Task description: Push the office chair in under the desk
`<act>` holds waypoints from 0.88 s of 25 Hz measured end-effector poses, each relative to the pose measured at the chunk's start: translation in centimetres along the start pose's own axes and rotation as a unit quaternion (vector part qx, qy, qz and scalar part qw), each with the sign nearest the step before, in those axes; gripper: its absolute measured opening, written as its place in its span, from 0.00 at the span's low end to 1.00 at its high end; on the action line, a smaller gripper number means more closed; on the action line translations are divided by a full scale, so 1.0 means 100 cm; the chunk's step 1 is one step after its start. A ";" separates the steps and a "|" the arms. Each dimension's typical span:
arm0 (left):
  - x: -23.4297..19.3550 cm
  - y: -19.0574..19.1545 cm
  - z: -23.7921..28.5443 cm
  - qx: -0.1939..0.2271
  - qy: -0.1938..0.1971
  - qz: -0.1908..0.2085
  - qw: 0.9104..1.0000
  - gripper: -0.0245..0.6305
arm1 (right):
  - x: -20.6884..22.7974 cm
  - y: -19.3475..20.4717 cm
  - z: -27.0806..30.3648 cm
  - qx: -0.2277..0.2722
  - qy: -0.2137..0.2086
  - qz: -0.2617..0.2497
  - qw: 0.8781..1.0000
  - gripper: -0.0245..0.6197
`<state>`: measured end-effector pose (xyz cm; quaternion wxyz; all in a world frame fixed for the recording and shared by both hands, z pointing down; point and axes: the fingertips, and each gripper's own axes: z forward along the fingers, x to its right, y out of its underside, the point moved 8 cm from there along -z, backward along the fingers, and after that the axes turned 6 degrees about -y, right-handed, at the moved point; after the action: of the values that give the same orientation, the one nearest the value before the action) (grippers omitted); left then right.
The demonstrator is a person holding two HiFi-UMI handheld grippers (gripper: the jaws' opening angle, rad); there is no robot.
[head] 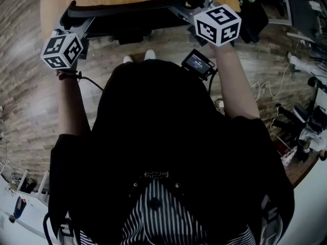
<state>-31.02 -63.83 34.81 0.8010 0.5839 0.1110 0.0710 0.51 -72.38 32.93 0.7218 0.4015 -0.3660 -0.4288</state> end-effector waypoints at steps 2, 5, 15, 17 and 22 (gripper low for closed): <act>0.000 0.000 -0.001 -0.005 0.007 -0.003 1.000 0.71 | -0.001 0.000 -0.001 0.001 0.005 0.004 1.000 0.43; 0.002 -0.002 0.004 -0.010 0.022 -0.008 1.000 0.71 | 0.008 -0.003 -0.003 0.004 0.012 0.009 1.000 0.44; 0.024 -0.014 -0.010 -0.020 -0.009 0.004 1.000 0.66 | 0.020 0.007 -0.049 0.015 0.031 0.038 0.999 0.48; 0.031 -0.023 -0.036 -0.002 -0.028 -0.003 1.000 0.48 | 0.011 0.009 -0.077 0.033 0.058 0.059 0.996 0.48; 0.058 -0.013 -0.070 0.007 0.039 0.007 0.999 0.05 | -0.032 0.033 -0.087 0.037 0.050 0.121 0.991 0.04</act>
<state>-27.31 -56.40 31.00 0.7913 0.5874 0.1384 0.0981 7.96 -66.11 31.74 0.7707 0.4016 -0.3907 -0.3034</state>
